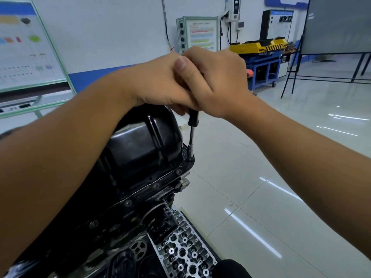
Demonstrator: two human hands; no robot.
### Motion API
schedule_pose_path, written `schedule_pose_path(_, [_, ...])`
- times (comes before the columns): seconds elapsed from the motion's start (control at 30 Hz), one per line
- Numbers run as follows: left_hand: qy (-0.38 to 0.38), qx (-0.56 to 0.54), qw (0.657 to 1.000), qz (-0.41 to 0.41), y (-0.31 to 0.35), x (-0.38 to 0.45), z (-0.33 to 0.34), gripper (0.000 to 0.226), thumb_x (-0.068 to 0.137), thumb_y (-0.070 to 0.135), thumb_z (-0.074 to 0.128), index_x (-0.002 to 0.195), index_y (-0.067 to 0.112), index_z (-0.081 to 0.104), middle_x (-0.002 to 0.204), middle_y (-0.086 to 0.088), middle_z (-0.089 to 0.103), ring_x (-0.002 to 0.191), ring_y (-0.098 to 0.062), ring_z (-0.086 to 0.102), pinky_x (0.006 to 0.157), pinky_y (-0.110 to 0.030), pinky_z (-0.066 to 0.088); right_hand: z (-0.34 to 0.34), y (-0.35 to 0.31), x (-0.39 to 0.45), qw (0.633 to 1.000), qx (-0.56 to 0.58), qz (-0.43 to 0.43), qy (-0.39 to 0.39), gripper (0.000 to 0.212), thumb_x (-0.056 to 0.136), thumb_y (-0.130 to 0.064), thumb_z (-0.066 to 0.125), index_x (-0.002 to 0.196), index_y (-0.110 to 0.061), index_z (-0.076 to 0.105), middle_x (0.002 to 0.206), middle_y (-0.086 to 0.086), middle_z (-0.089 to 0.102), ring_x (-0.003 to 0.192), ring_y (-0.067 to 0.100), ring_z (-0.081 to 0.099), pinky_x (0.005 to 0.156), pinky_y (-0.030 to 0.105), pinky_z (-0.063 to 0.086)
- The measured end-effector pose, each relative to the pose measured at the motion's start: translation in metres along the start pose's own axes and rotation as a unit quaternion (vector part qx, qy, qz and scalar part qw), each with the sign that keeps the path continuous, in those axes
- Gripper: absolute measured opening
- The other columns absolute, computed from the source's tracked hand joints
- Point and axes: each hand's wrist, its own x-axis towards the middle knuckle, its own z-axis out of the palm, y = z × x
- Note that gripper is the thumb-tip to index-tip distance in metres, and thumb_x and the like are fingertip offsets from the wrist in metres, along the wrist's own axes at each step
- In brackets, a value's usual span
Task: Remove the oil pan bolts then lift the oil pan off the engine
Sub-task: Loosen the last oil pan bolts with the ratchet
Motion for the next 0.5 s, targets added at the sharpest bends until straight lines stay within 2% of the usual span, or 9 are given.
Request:
schedule_pose_path(0.1, [0.016, -0.008, 1.0, -0.001, 0.02, -0.005, 0.003, 0.053, 0.054, 0.041, 0.082, 0.101, 0.025, 0.065, 0.084, 0.004, 0.078, 0.075, -0.018, 0.078, 0.064, -0.038, 0.064, 0.001, 0.004, -0.002, 0.998, 0.061, -0.009, 0.01, 0.052, 0.102, -0.044, 0.035, 0.105, -0.01, 0.074, 0.077, 0.007, 0.071, 0.073, 0.031, 0.065, 0.069, 0.05, 0.047])
schedule_pose_path(0.2, [0.018, 0.007, 1.0, -0.016, 0.031, -0.014, 0.0, 0.053, 0.058, 0.038, 0.077, 0.106, 0.02, 0.064, 0.089, -0.001, 0.077, 0.079, -0.019, 0.078, 0.073, -0.044, 0.065, 0.001, -0.003, -0.005, 1.0, 0.025, 0.01, -0.012, 0.05, 0.101, -0.044, 0.035, 0.112, -0.012, 0.071, 0.083, 0.008, 0.072, 0.08, 0.032, 0.065, 0.076, 0.05, 0.046])
schedule_pose_path(0.3, [0.024, -0.003, 1.0, -0.007, 0.037, -0.02, 0.001, 0.035, 0.064, 0.03, 0.072, 0.096, 0.016, 0.07, 0.082, -0.006, 0.077, 0.074, -0.021, 0.077, 0.069, -0.042, 0.065, -0.003, -0.008, -0.018, 1.0, -0.014, 0.023, 0.002, 0.042, 0.101, -0.044, 0.042, 0.115, -0.015, 0.068, 0.093, 0.004, 0.072, 0.09, 0.029, 0.064, 0.084, 0.048, 0.043])
schedule_pose_path(0.33, [0.021, -0.022, 1.0, 0.002, 0.038, -0.021, 0.002, 0.03, 0.062, 0.029, 0.071, 0.088, 0.015, 0.071, 0.077, -0.008, 0.076, 0.07, -0.023, 0.077, 0.063, -0.038, 0.065, -0.007, -0.009, -0.025, 0.999, 0.005, 0.024, 0.033, 0.037, 0.1, -0.04, 0.049, 0.114, -0.013, 0.07, 0.096, 0.005, 0.072, 0.093, 0.028, 0.064, 0.085, 0.048, 0.044])
schedule_pose_path(0.4, [0.035, -0.043, 0.998, 0.008, 0.04, -0.021, 0.005, 0.02, 0.063, 0.024, 0.074, 0.078, 0.012, 0.068, 0.067, -0.01, 0.072, 0.065, -0.025, 0.076, 0.057, -0.037, 0.063, -0.012, -0.013, -0.043, 0.984, 0.067, 0.001, 0.163, 0.022, 0.094, -0.02, 0.063, 0.102, -0.002, 0.074, 0.096, 0.012, 0.071, 0.092, 0.03, 0.065, 0.082, 0.046, 0.049])
schedule_pose_path(0.47, [0.067, -0.04, 0.997, 0.002, 0.039, -0.02, 0.008, 0.024, 0.073, 0.015, 0.081, 0.082, 0.003, 0.063, 0.068, -0.014, 0.07, 0.064, -0.028, 0.076, 0.058, -0.043, 0.064, -0.012, -0.018, -0.066, 0.954, 0.108, -0.025, 0.28, 0.01, 0.09, -0.002, 0.065, 0.086, 0.003, 0.072, 0.084, 0.013, 0.069, 0.08, 0.029, 0.064, 0.074, 0.04, 0.051])
schedule_pose_path(0.5, [0.08, -0.041, 0.996, 0.0, 0.038, -0.018, 0.01, 0.027, 0.076, 0.013, 0.082, 0.085, 0.001, 0.06, 0.068, -0.014, 0.069, 0.064, -0.028, 0.076, 0.057, -0.043, 0.064, -0.008, -0.021, -0.078, 0.945, 0.135, 0.001, 0.297, 0.012, 0.091, -0.002, 0.065, 0.081, 0.001, 0.071, 0.078, 0.008, 0.068, 0.074, 0.025, 0.063, 0.07, 0.036, 0.05])
